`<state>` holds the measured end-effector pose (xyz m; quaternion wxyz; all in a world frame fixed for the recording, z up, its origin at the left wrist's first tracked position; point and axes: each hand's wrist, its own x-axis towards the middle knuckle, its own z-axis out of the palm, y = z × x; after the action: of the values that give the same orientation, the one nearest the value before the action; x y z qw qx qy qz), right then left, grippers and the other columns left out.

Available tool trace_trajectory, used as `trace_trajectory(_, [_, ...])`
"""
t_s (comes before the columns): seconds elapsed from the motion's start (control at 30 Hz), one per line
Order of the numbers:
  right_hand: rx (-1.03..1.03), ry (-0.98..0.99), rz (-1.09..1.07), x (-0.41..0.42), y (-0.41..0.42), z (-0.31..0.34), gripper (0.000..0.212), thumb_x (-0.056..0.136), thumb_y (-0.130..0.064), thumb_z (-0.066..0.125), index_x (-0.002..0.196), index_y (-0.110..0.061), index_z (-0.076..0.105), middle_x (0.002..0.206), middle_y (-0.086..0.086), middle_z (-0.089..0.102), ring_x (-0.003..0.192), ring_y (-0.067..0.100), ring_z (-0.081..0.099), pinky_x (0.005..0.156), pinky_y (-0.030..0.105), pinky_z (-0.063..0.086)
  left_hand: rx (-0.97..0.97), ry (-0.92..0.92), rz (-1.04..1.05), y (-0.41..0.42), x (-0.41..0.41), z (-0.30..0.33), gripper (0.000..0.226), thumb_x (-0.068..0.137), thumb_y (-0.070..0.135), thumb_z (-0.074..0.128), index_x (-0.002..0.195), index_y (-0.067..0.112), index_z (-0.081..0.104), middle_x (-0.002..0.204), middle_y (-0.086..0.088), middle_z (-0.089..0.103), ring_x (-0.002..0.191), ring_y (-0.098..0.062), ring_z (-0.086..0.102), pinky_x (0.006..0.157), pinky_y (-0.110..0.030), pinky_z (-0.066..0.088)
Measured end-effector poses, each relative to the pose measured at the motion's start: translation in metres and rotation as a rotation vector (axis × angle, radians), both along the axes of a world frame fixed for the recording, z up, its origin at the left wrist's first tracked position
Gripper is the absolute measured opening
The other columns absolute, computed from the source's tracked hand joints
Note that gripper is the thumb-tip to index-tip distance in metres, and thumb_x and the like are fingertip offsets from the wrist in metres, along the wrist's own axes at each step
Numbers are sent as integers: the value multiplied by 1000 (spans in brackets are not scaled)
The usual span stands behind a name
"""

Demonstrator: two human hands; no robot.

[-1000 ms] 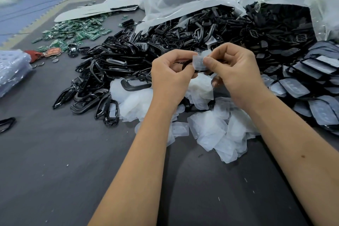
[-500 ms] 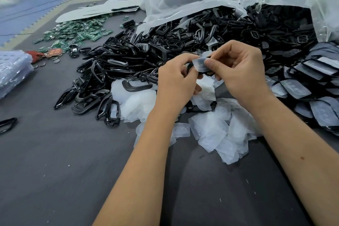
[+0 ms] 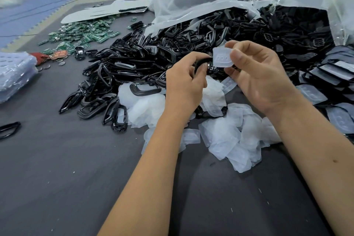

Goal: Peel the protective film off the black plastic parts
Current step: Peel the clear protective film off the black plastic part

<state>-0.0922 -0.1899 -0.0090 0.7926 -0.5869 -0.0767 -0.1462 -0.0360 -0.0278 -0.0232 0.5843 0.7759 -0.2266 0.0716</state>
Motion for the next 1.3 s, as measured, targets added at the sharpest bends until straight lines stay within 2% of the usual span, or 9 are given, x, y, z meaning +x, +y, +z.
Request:
trace_trajectory(0.1, [-50, 10, 17, 0, -1, 0, 14, 78, -24, 83, 77, -20, 70, 112, -1, 62, 101, 17, 60, 90, 28, 50, -35, 32, -22, 0, -2, 3, 20, 99, 10, 58, 109, 19, 73, 53, 3, 58, 43, -16, 48, 49, -30, 40])
trace_trajectory(0.23, [-393, 6, -273, 4, 7, -7, 16, 81, -16, 88, 80, -18, 72, 85, -4, 72, 78, 11, 66, 72, 24, 54, -95, 73, -84, 0, -4, 6, 23, 96, 5, 59, 107, 20, 73, 51, 3, 58, 43, -19, 47, 46, -30, 40])
trace_trajectory(0.33, [-416, 5, -368, 4, 10, -10, 16, 83, -16, 88, 79, -17, 72, 76, 10, 73, 66, 19, 67, 56, 28, 55, -108, 92, -115, -1, -6, 6, 24, 99, 6, 57, 107, 22, 72, 52, 2, 59, 42, -19, 46, 45, -27, 37])
trace_trajectory(0.43, [-465, -13, -420, 5, 10, -10, 16, 84, -14, 86, 80, -14, 70, 77, 14, 73, 67, 31, 72, 50, 30, 55, -100, 94, -101, -1, -5, 6, 24, 100, 5, 56, 109, 19, 72, 53, 2, 59, 42, -20, 46, 46, -27, 37])
trace_trajectory(0.57, [-490, 6, -445, 4, 10, -10, 15, 87, -8, 82, 82, -8, 68, 78, 12, 71, 67, 27, 74, 49, 32, 56, -73, 90, -70, 0, -5, 5, 26, 99, 5, 55, 111, 19, 73, 54, 1, 60, 43, -19, 48, 47, -30, 41])
trace_trajectory(0.8, [-471, 2, -458, 5, 10, -11, 14, 87, -6, 81, 84, -3, 68, 84, 13, 74, 70, 28, 75, 48, 30, 56, -87, 126, -103, 1, -5, 4, 26, 102, 6, 53, 113, 19, 73, 54, 3, 60, 42, -17, 48, 46, -27, 41])
trace_trajectory(0.93, [-483, 7, -475, 6, 10, -12, 15, 86, -7, 82, 83, -3, 68, 85, 5, 74, 67, 22, 74, 48, 29, 57, -115, 153, -122, 0, -4, 4, 26, 106, 11, 50, 114, 19, 74, 57, 1, 61, 44, -18, 50, 47, -27, 42])
trace_trajectory(1.07, [-502, 4, -498, 6, 9, -12, 15, 86, -9, 82, 82, -4, 67, 83, 8, 73, 66, 23, 73, 47, 29, 57, -124, 176, -141, 1, -4, 4, 30, 110, 20, 44, 116, 20, 73, 60, -1, 62, 45, -17, 52, 48, -25, 42])
trace_trajectory(1.3, [-483, 37, -510, 5, 11, -11, 14, 86, -9, 81, 81, -6, 68, 86, 4, 75, 67, 24, 74, 48, 30, 57, -145, 194, -163, 1, -6, 6, 35, 110, 28, 40, 112, 24, 74, 61, -3, 63, 47, -18, 53, 47, -25, 41])
